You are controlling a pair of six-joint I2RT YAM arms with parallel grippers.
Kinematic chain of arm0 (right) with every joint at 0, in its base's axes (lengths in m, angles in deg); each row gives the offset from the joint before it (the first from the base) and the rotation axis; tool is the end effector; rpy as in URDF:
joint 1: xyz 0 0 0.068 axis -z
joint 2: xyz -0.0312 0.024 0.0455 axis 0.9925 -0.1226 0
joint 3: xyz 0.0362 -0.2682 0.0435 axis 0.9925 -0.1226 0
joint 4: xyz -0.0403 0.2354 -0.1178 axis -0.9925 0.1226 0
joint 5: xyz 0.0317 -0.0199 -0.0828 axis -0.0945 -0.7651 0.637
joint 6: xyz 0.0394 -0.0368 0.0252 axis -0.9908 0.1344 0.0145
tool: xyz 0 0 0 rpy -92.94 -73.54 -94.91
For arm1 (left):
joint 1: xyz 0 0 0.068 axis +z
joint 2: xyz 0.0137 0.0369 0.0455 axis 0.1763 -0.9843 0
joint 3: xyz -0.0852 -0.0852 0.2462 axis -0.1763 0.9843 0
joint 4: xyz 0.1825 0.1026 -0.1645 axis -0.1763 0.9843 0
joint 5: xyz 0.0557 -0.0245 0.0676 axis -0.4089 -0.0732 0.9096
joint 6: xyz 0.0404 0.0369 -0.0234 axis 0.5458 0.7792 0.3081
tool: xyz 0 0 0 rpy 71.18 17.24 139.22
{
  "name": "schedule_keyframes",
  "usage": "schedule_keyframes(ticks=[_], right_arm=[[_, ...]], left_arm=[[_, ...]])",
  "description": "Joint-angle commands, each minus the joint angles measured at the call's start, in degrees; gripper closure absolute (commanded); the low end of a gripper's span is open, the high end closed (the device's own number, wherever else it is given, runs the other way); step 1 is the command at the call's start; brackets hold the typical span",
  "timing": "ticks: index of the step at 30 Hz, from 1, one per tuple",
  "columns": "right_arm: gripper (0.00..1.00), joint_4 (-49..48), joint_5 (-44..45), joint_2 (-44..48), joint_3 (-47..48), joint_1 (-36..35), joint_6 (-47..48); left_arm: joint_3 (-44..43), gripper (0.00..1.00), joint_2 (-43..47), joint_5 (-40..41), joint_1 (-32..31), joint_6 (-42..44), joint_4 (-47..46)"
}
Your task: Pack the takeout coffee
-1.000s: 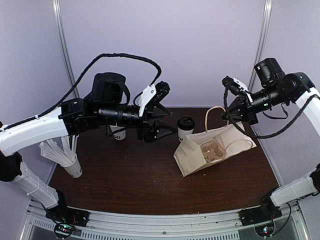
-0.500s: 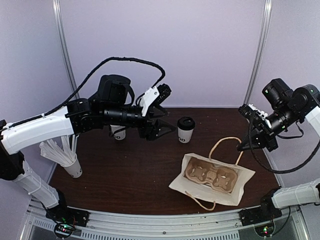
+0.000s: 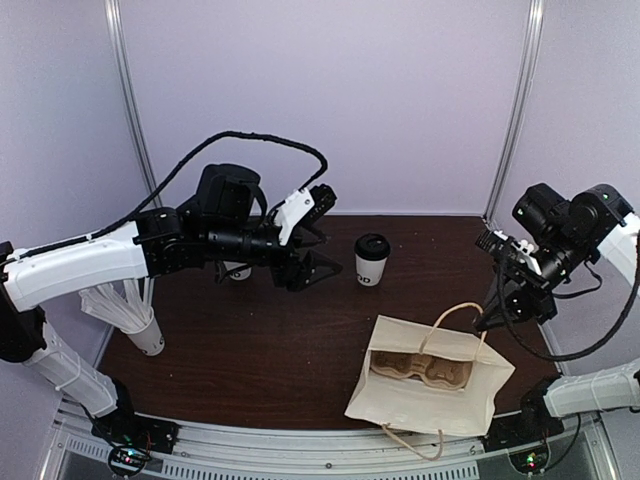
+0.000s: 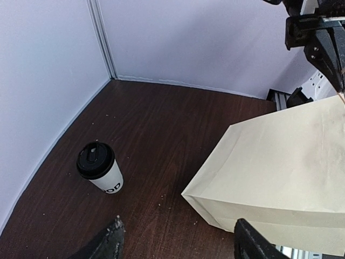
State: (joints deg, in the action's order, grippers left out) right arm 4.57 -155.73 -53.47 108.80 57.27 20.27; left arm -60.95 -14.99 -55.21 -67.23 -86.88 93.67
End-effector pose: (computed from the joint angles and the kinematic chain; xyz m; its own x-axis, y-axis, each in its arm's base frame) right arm 0.1122 0.0985 0.3814 -0.2473 -0.4737 -0.8453 -0.9112 -0.1831 0.3692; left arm 0.1824 -0.3000 0.3589 -0.1812 0.3423 -0.9220 0.9376 0.3430 -0.0569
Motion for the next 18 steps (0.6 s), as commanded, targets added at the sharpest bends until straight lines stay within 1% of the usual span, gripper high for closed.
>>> schedule_keyframes(ticks=[1, 4, 10, 14, 18], right_arm=[[0.96, -0.68, 0.48, 2.0, -4.64, -0.72, -2.09], [0.97, -0.6, 1.35, 1.71, -5.06, -1.11, -2.25], [0.97, 0.82, 2.7, -0.03, -1.49, -1.11, -1.41], [1.0, 1.05, 3.83, -2.4, 1.15, -1.11, -1.23], [1.0, -0.19, 6.34, -6.11, 6.55, -0.75, -3.57]], left_arm=[[2.13, 0.29, 3.04, 0.1, 0.62, -0.24, -4.68], [2.87, 0.29, 3.17, -0.42, 0.88, -0.12, -4.84], [2.97, 0.29, 2.27, -2.14, 0.96, 0.33, -5.03], [2.85, 0.3, 1.9, -4.8, 0.94, 0.09, -4.88], [1.75, 0.34, 3.39, -9.84, 0.88, -0.72, -3.66]])
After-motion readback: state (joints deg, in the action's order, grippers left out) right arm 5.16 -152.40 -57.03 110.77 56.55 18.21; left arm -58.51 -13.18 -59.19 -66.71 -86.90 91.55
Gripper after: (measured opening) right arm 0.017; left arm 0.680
